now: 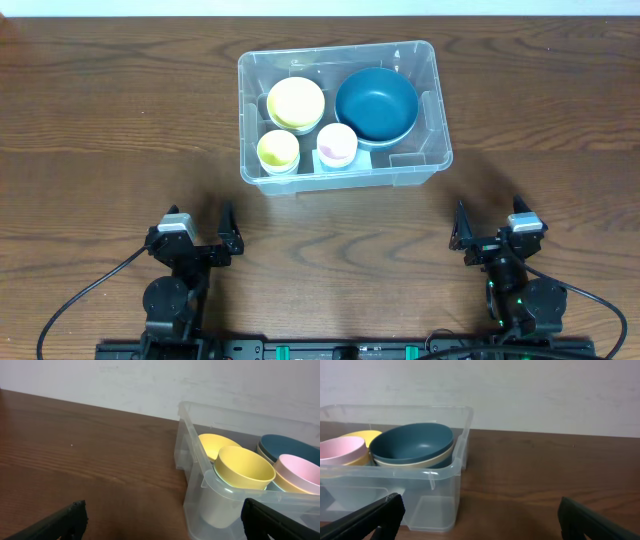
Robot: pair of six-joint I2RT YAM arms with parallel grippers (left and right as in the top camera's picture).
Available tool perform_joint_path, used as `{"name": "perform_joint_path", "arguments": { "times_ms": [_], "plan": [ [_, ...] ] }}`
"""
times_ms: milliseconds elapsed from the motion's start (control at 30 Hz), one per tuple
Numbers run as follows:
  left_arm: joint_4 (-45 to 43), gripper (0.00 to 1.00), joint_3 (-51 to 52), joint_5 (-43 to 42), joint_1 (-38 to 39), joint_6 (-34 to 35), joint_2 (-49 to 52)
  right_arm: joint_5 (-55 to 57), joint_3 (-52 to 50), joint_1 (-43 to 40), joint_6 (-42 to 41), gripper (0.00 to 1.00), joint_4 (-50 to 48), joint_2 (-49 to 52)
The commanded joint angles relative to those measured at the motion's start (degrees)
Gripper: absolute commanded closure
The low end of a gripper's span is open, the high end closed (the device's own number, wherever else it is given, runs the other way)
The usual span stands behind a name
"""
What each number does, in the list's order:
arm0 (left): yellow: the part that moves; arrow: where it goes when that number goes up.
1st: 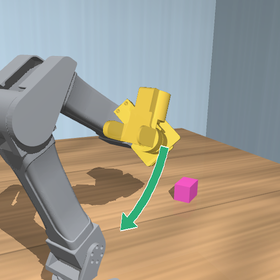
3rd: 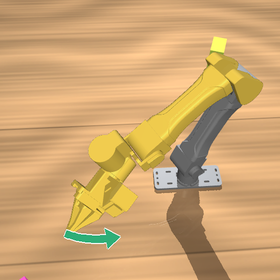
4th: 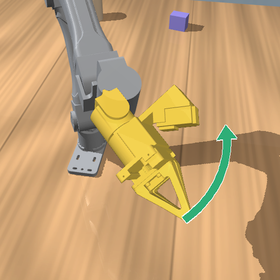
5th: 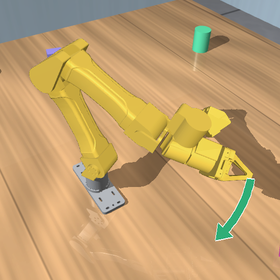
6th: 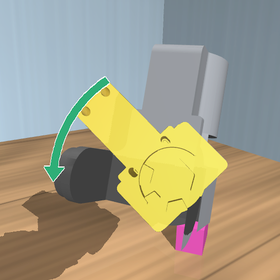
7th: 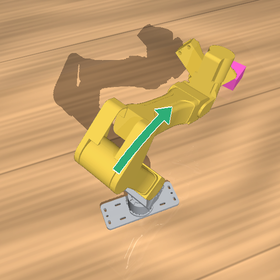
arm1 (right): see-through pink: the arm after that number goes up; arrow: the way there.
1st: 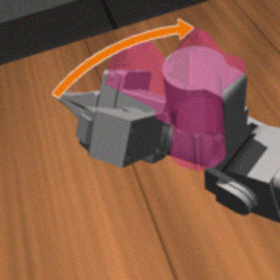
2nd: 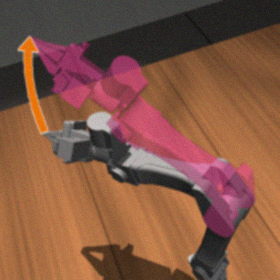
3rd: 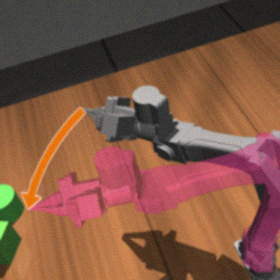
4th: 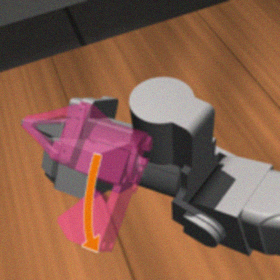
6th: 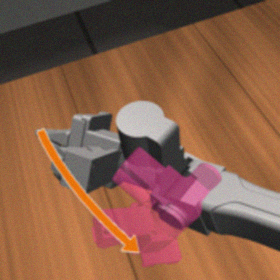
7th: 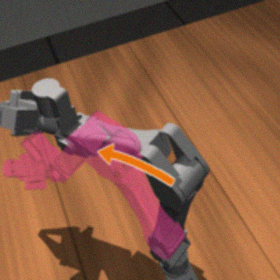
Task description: Pack container
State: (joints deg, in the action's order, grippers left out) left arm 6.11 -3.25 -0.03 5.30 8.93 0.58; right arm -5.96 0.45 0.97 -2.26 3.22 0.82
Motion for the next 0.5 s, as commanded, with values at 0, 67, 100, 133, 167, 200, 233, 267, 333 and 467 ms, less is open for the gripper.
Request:
{"name": "perform_joint_path", "arguments": {
  "times_ms": [0,67,100,133,167,200,233,267,333,467],
  "plan": [
    [1.3,0.02,1.4,-0.6,-0.3,-0.7,-0.3,0.4,-0.2,-0.3,1.1,0.01,0.5,-0.5],
    [1.3,0.02,1.4,-0.6,-0.3,-0.7,-0.3,0.7,-0.2,-0.3,1.4,0.01,0.6,-0.5],
    [1.3,0.02,1.4,-0.6,-0.3,-0.7,-0.3,0.8,-0.2,-0.3,1.8,0.01,0.6,-0.5],
    [1.3,0.02,1.4,-0.6,-0.3,-0.7,-0.3,0.8,-0.2,-0.3,2.1,0.01,0.6,-0.5],
    [1.3,0.02,1.4,-0.6,-0.3,-0.7,-0.3,0.9,-0.2,-0.3,2.2,0.01,0.6,-0.5],
    [1.3,0.02,1.4,-0.6,-0.3,-0.7,-0.3,1.0,-0.1,-0.3,2.2,0.01,0.7,-0.5],
    [1.3,0.02,1.4,-0.6,-0.3,-0.7,-0.3,1.0,-0.1,-0.3,2.1,0.01,0.7,-0.5],
    [1.3,0.02,1.4,-0.6,-0.3,-0.7,-0.3,1.0,-0.1,-0.3,2.1,0.01,0.7,-0.5],
    [1.3,0.02,1.4,-0.6,-0.3,-0.7,-0.3,1.0,-0.1,-0.3,2.1,0.01,0.7,-0.5],
    [1.3,0.02,1.4,-0.6,-0.3,-0.7,-0.3,1.1,-0.1,-0.3,2.2,0.01,0.7,-0.5]
  ]
}}
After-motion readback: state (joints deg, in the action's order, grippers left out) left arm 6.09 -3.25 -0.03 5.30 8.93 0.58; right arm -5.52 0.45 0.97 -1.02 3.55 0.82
